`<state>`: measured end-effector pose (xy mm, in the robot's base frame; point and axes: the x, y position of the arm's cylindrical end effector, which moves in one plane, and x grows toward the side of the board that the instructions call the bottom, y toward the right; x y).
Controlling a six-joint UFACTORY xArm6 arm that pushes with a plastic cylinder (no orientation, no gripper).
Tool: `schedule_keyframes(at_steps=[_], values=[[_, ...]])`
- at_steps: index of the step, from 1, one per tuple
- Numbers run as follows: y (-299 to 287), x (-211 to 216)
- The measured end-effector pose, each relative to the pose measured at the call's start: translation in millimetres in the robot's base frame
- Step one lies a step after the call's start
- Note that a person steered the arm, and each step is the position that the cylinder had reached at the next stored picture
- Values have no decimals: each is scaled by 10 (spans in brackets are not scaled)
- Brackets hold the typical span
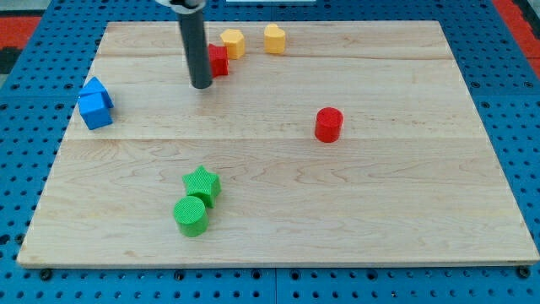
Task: Move the red circle into the red star
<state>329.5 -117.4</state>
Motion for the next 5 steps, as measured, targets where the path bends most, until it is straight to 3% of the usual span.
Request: schedule_keyframes(at_steps=[1,3,4,5], values=[[19,-255],[739,-384],[958,-30],[1978,220]])
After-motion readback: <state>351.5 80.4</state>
